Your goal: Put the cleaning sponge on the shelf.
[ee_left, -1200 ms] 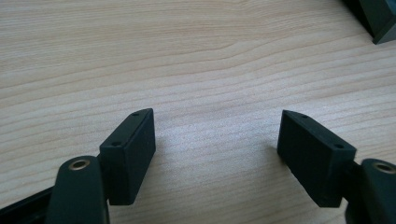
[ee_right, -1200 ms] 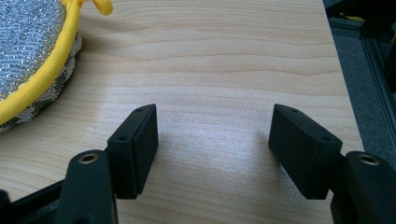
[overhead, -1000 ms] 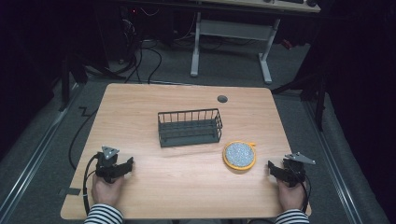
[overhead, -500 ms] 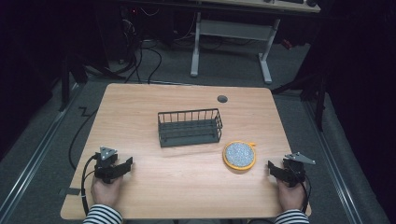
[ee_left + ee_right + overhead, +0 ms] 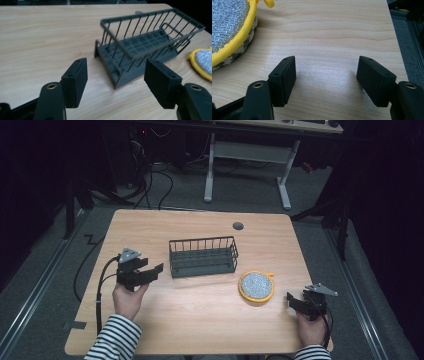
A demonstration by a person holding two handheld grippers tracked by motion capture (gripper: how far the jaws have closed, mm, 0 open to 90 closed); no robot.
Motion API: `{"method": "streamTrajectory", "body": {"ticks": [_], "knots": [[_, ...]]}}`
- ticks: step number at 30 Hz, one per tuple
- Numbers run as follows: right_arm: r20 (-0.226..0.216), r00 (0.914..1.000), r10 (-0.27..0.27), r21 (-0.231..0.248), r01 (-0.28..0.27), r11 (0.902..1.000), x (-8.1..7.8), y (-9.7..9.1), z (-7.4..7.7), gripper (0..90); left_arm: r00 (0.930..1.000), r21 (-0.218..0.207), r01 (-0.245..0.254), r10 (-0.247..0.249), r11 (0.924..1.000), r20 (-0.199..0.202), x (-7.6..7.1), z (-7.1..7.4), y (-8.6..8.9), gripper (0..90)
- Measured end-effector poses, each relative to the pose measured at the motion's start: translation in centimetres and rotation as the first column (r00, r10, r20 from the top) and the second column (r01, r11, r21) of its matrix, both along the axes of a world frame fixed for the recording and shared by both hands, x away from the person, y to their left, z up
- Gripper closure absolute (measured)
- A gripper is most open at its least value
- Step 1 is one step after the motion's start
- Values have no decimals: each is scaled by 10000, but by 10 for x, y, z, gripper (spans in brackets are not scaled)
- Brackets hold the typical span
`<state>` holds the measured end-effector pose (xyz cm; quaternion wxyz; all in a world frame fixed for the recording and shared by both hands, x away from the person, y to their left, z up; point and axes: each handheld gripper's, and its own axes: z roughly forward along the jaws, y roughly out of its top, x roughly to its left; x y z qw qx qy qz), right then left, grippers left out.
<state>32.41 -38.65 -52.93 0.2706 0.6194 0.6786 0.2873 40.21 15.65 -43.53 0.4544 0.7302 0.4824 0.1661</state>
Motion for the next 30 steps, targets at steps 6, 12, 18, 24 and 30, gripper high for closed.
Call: {"method": "streamTrajectory", "body": {"ticks": [6, 12, 18, 24, 30], "knots": [[13, 10000, 88, -25, -88, 10000, 0, 0, 0, 319, 9990, 207, -51, 60, 9998, -452, 35, 2, -26, 378], [10, 10000, 96, -12, -96, 10000, 0, 0, 0, 317, 9944, 276, -245, 272, 9993, -1024, 50, -10, -33, 465], [-14, 10000, 79, 6, -79, 10000, 0, 1, 0, 316, 9935, 498, 72, -15, 9987, -1139, 49, -14, -36, 576], [-16, 10000, 80, 2, -80, 10000, 0, 1, 0, 316, 9933, 500, 230, -172, 9985, -1141, 46, -13, -35, 663], [1, 9999, 105, -1, -105, 9999, 0, 0, 0, 316, 9928, 478, 364, -306, 9982, -1154, 43, -13, -33, 698]]}}
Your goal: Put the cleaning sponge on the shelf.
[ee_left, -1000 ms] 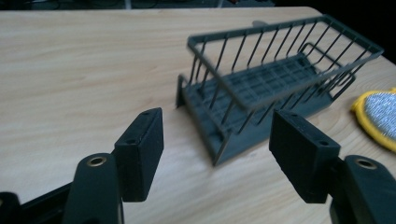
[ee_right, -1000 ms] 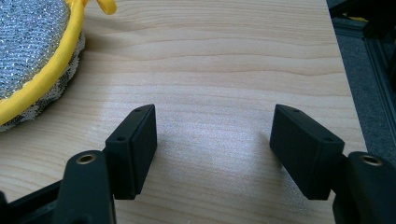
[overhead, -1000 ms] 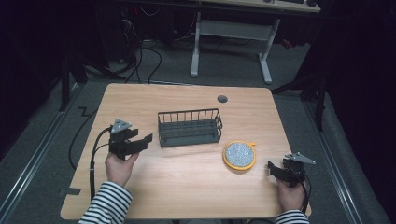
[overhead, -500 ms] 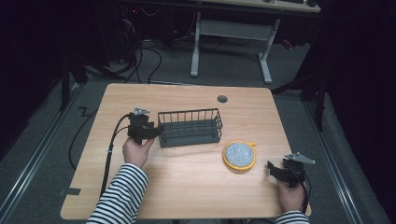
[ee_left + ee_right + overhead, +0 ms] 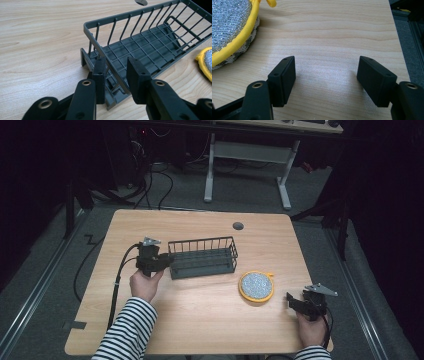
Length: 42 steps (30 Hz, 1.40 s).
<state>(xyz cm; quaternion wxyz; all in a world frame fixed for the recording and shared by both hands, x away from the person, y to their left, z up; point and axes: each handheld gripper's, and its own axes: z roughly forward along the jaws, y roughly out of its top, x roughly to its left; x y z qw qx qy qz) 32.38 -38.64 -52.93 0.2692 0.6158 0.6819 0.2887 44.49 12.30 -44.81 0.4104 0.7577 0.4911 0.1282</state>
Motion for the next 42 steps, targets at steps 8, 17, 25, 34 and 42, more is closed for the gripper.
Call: {"method": "streamTrajectory", "body": {"ticks": [8, 17, 25, 34, 42], "knots": [[-3, 10000, 0, -8, 0, 10000, 0, 0, 0, 316, 9999, -75, 151, -152, 9999, -62, -9, 1, 9, 733], [-25, 10000, -31, 7, 31, 10000, 0, 1, 0, 316, 9991, -167, 408, -407, 9990, 68, -21, 4, 18, 768], [-25, 10000, -31, 9, 31, 10000, 0, 1, 0, 316, 9988, -96, 497, -496, 9987, 54, -24, 5, 21, 782], [-15, 10000, -19, 15, 19, 10000, 0, 0, 0, 316, 9978, -103, 654, -654, 9978, 43, -29, 6, 27, 808], [-24, 10000, -32, 40, 32, 10000, 0, 1, 0, 315, 9968, -24, 793, -793, 9968, -21, -35, 7, 33, 813]]}}
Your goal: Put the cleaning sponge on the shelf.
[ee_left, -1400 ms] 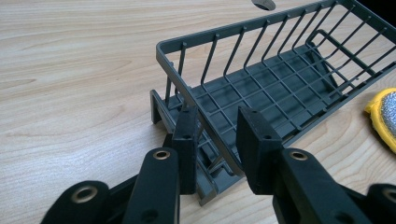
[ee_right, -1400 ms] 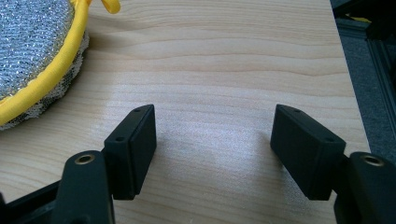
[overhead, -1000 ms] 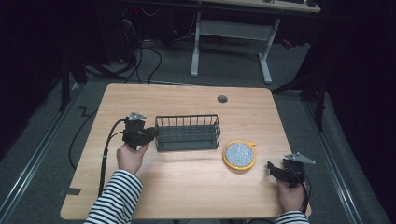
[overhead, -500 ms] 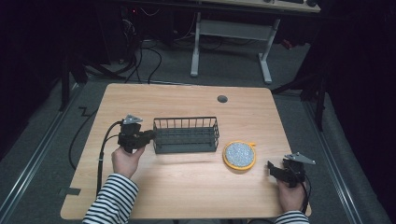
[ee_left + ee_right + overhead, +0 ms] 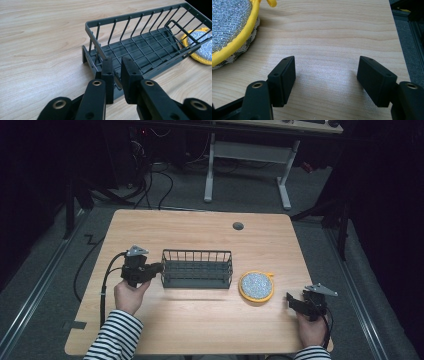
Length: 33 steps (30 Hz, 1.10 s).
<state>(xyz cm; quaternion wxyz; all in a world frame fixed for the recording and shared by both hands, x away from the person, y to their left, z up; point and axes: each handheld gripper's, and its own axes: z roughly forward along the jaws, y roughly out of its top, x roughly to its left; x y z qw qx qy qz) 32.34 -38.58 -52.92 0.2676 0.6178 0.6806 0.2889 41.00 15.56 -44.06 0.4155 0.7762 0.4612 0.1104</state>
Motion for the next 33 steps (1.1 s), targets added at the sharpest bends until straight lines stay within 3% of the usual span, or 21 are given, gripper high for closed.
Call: {"method": "streamTrajectory", "body": {"ticks": [15, 21, 26, 29, 33], "knots": [[22, 10000, 14, -27, -14, 10000, 0, 0, 0, 316, 9994, -281, 333, -336, 9991, -76, -19, -1, 14, 816], [18, 10000, 0, -26, 0, 10000, 0, 0, 0, 317, 9995, -457, 311, -315, 9985, -78, -19, -3, 16, 813], [22, 10000, 4, -31, -4, 10000, 0, 0, 0, 318, 9996, -429, 242, -248, 9988, -132, -16, -4, 14, 741], [5, 10000, 1, -31, -1, 10000, 0, 0, 0, 318, 9999, -548, 73, -69, 9985, 72, -17, -2, 15, 700], [21, 10000, 25, -47, -25, 10000, 0, 0, 0, 318, 9983, -703, -209, 245, 9973, 520, -20, 9, 19, 555]]}}
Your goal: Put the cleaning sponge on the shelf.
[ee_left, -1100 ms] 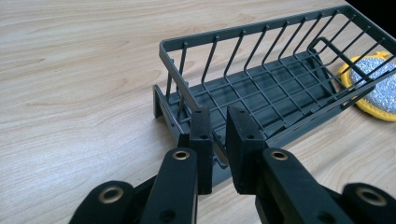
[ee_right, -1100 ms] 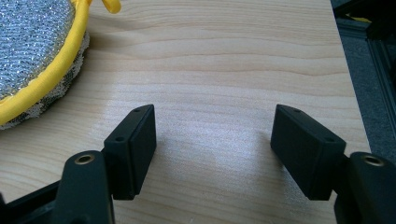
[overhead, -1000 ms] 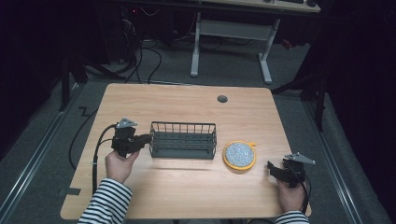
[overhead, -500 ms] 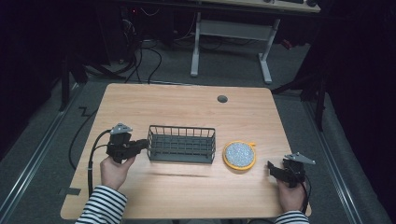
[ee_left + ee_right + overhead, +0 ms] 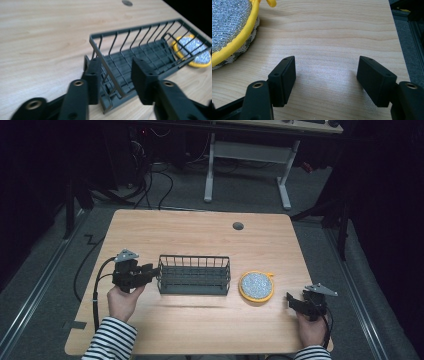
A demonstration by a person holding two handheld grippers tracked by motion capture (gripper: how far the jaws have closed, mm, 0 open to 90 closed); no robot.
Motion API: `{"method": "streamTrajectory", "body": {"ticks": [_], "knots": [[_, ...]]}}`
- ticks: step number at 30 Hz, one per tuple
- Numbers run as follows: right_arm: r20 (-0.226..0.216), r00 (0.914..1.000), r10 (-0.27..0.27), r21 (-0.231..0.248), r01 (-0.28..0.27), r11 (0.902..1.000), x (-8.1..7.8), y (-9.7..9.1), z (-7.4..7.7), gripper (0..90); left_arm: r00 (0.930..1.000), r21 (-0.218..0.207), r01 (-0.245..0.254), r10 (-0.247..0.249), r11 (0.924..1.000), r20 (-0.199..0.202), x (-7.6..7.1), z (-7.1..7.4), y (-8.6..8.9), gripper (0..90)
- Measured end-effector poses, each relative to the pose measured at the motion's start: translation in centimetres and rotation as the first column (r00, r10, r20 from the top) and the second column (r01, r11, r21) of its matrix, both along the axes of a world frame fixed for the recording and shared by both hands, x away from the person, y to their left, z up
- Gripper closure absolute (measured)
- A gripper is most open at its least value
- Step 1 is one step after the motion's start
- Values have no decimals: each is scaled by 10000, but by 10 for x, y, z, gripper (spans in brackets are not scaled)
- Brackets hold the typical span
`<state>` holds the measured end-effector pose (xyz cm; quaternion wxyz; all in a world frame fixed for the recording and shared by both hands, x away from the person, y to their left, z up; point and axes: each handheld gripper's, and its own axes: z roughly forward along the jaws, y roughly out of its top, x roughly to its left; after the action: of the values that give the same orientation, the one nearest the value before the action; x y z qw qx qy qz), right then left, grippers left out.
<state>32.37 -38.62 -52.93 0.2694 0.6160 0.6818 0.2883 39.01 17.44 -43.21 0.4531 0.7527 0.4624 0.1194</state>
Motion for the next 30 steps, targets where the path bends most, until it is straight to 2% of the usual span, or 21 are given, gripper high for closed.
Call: {"method": "streamTrajectory", "body": {"ticks": [6, 13, 15, 16, 17, 18, 19, 22, 29, 30], "knots": [[1, 10000, 3, -2, -3, 10000, 0, 0, 0, 317, 9991, -36, -334, 335, 9994, 267, -7, 5, 14, 481], [-17, 10000, -27, 13, 27, 10000, 0, 0, 0, 317, 9954, -138, -902, 906, 9958, 318, -21, -7, 37, 435], [-23, 10000, -35, -6, 35, 10000, 0, 1, 0, 317, 9936, -103, -1101, 1103, 9939, 236, -26, -15, 43, 432], [-24, 10000, -32, 6, 32, 10000, 0, 1, 0, 318, 9916, -89, -1291, 1292, 9916, 99, -30, -24, 47, 428], [-23, 10000, -32, 2, 32, 10000, 0, 1, 0, 317, 9916, -89, -1291, 1292, 9916, 99, -30, -24, 47, 427], [-20, 10000, -18, -9, 18, 10000, 0, 1, 0, 317, 9894, -6, -1449, 1449, 9894, -71, -33, -35, 51, 426], [-22, 10000, -18, -9, 18, 10000, 0, 1, 0, 317, 9894, -6, -1449, 1449, 9894, -71, -33, -35, 51, 423], [-22, 10000, -20, -23, 20, 10000, 0, 1, 0, 317, 9846, 272, -1690, 1700, 9852, -416, -38, -56, 54, 419], [6, 10000, 39, -95, -39, 9999, 0, 1, 0, 317, 9772, 386, -1959, 1984, 9799, -754, -40, -77, 58, 415], [23, 10000, 48, -115, -48, 9999, 0, 0, 0, 317, 9755, 533, -2029, 2066, 9777, -761, -39, -82, 58, 416]]}}
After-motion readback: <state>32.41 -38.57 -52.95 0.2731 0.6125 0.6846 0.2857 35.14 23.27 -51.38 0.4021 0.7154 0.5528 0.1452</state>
